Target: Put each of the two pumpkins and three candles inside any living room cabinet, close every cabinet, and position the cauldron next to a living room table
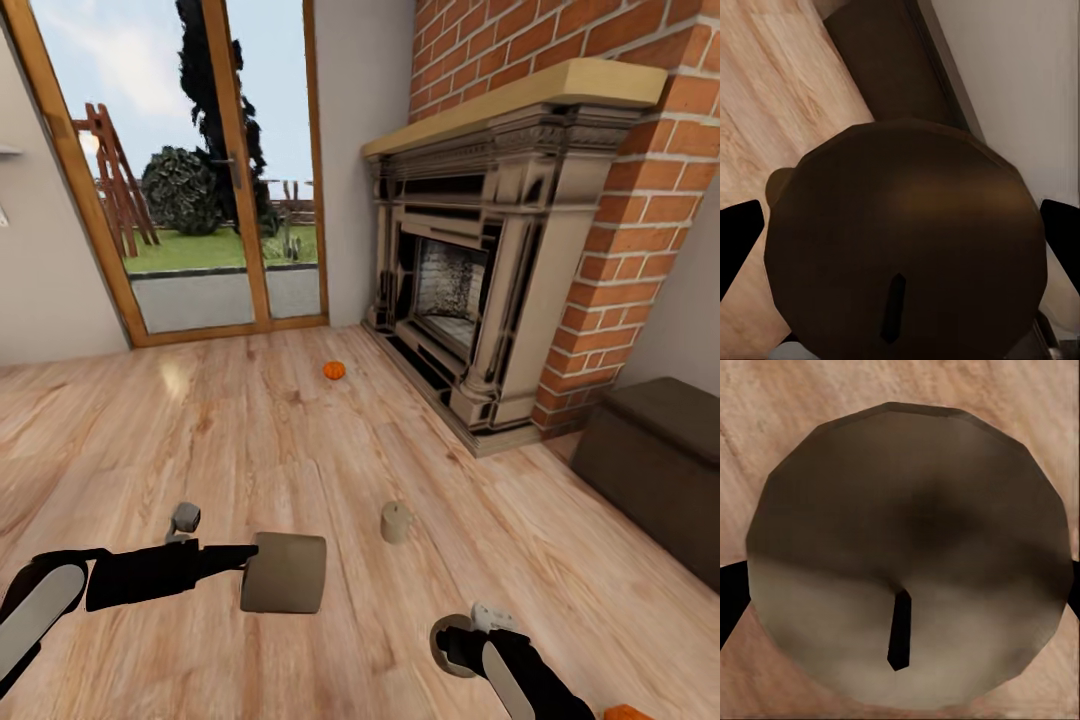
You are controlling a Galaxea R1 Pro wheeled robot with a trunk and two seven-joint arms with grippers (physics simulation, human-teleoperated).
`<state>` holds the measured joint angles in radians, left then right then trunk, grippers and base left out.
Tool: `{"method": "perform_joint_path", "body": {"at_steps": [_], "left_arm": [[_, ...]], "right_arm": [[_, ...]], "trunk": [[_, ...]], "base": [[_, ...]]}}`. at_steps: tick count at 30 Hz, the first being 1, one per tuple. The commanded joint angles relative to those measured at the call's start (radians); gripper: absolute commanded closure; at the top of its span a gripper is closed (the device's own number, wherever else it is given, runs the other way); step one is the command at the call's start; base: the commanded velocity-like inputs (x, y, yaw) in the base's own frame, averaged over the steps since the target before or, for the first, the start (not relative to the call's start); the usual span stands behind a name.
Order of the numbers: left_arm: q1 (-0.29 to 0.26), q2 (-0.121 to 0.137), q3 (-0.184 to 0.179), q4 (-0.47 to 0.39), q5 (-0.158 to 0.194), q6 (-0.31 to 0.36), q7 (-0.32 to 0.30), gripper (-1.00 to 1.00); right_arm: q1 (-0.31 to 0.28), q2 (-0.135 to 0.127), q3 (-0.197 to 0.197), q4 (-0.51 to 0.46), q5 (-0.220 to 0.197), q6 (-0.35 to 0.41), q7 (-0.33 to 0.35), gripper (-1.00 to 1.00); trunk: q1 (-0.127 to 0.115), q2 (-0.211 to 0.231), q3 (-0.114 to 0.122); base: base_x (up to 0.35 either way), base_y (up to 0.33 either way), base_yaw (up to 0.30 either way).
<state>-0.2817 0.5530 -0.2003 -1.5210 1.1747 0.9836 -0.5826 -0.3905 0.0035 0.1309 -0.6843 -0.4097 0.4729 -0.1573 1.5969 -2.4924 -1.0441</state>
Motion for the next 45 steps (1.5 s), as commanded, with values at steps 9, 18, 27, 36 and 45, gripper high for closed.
{"method": "perform_joint_path", "body": {"at_steps": [9, 18, 27, 36, 45], "left_arm": [[-0.001, 0.001, 0.001, 0.000, 0.005, 0.004, -0.003, 1.00], [-0.001, 0.001, 0.000, 0.000, 0.005, 0.003, -0.003, 1.00], [-0.001, 0.001, 0.001, 0.001, 0.005, 0.003, -0.002, 1.00], [-0.001, 0.000, -0.001, 0.001, 0.005, 0.003, -0.002, 1.00], [-0.001, 0.000, -0.001, 0.001, 0.005, 0.003, -0.003, 1.00]], "right_arm": [[-0.001, 0.000, 0.004, -0.001, -0.011, 0.003, -0.010, 1.00], [-0.001, 0.000, 0.004, -0.001, -0.011, 0.004, -0.011, 1.00], [-0.001, 0.000, 0.004, -0.001, -0.011, 0.006, -0.011, 1.00], [-0.001, 0.000, 0.004, 0.000, -0.011, 0.007, -0.011, 1.00], [-0.001, 0.000, 0.005, 0.000, -0.011, 0.008, -0.011, 1.00]], "trunk": [[-0.001, 0.000, -0.001], [-0.001, 0.000, -0.001], [-0.001, 0.000, -0.001], [-0.001, 0.000, -0.001], [-0.001, 0.000, -0.001]], "base": [[-0.157, -0.037, -0.278], [-0.104, -0.001, -0.278], [-0.234, 0.000, -0.278], [-0.115, 0.000, -0.278], [-0.003, 0.000, -0.278]]}}
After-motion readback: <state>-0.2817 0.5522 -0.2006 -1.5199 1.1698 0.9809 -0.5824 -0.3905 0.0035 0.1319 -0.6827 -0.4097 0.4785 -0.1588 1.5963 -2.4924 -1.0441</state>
